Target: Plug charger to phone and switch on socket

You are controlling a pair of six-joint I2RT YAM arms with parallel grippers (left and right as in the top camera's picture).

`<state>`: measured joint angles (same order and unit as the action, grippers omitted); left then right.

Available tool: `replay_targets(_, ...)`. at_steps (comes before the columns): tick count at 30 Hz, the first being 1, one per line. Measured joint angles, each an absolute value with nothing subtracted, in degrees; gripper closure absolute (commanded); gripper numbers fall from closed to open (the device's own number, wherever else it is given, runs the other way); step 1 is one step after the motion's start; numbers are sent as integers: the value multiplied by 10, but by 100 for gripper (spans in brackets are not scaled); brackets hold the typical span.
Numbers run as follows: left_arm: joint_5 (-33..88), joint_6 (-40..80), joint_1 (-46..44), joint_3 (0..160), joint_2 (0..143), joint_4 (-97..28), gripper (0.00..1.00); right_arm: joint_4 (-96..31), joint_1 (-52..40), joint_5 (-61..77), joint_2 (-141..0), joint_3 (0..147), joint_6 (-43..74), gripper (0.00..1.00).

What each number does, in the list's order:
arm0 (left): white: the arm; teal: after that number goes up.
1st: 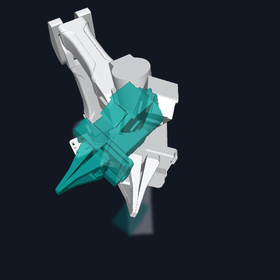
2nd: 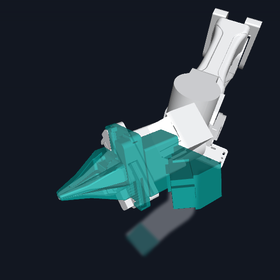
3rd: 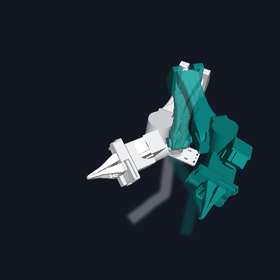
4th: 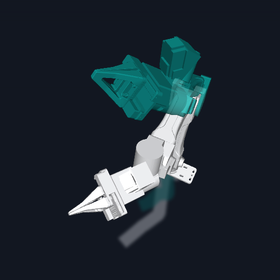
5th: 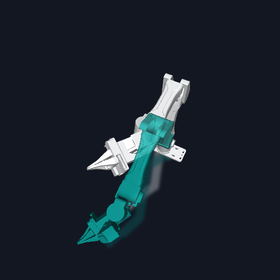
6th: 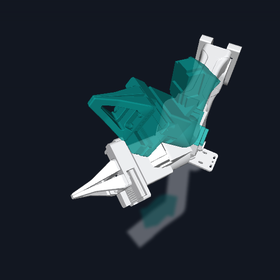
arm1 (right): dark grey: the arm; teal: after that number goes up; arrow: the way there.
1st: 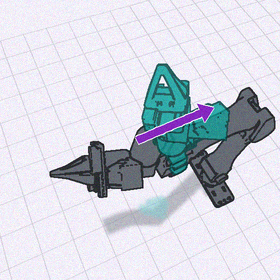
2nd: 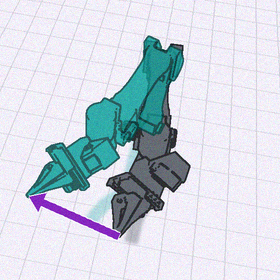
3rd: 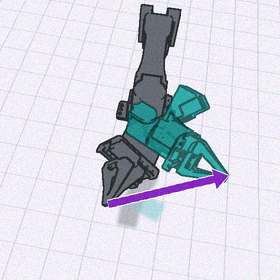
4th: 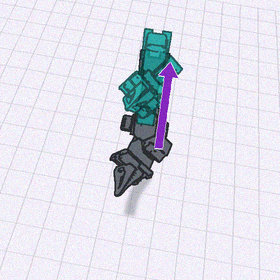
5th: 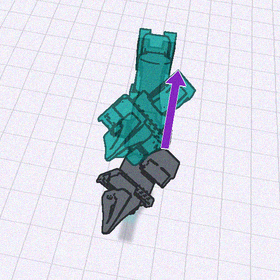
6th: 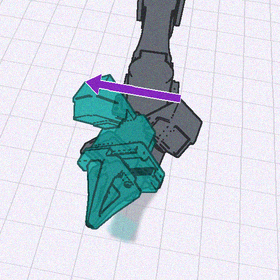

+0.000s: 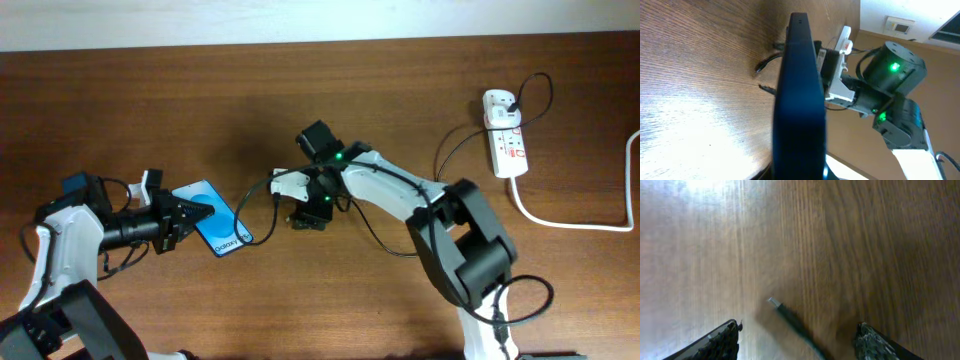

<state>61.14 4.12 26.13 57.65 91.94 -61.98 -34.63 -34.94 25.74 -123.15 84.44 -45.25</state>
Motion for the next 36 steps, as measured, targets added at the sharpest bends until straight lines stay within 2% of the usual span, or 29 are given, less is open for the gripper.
replay_targets(2, 611, 41, 261, 576, 919, -620, 100, -335, -349, 256, -1238, 844, -465, 36)
replay_targets(3, 610, 41, 261, 576, 919, -621, 100, -328, -349, 256, -1240, 844, -471, 45)
replay_targets(4, 610, 41, 261, 576, 919, -621, 100, -322, -349, 256, -1244, 846, -472, 66)
replay_targets(5, 610, 41, 261, 576, 919, -622, 100, -319, -349, 256, -1247, 849, -477, 78)
replay_targets(7, 610, 41, 261, 576, 919, -622, 100, -314, -349, 256, -1254, 855, -482, 92)
replay_targets(8, 610, 41, 261, 576, 919, -622, 100, -312, -349, 260, -1259, 860, -479, 96)
replay_targets(12, 610, 41, 261, 576, 919, -622, 100, -280, -351, 248, -1261, 860, -425, 96)
replay_targets(15, 610, 41, 261, 576, 919, -622, 100, -274, -356, 189, -1264, 874, -290, 95)
replay_targets(16, 610, 41, 261, 576, 919, -622, 100, -290, -357, 171, -1266, 884, -242, 86)
replay_targets(17, 610, 41, 261, 576, 919, -622, 100, -296, -357, 157, -1267, 888, -213, 82)
replay_targets(19, 606, 41, 261, 576, 919, -622, 100, -309, -357, 136, -1267, 895, -175, 66)
replay_targets(23, 601, 41, 261, 576, 919, -626, 100, -322, -357, 119, -1267, 900, -152, 57)
replay_targets(24, 600, 41, 261, 576, 919, -626, 99, -328, -357, 116, -1267, 902, -153, 49)
replay_targets(26, 599, 41, 261, 576, 919, -626, 99, -349, -356, 111, -1266, 906, -188, 46)
replay_targets(27, 599, 41, 261, 576, 919, -626, 99, -355, -355, 101, -1266, 907, -208, 46)
replay_targets(31, 599, 41, 261, 576, 919, -626, 99, -369, -355, 71, -1265, 909, -234, 60)
replay_targets(33, 599, 41, 261, 576, 919, -626, 99, -374, -352, 83, -1265, 909, -247, 81)
replay_targets(35, 599, 41, 261, 576, 919, -626, 99, -375, -349, 90, -1266, 910, -249, 96)
replay_targets(36, 599, 41, 261, 576, 919, -626, 99, -378, -349, 94, -1267, 911, -251, 96)
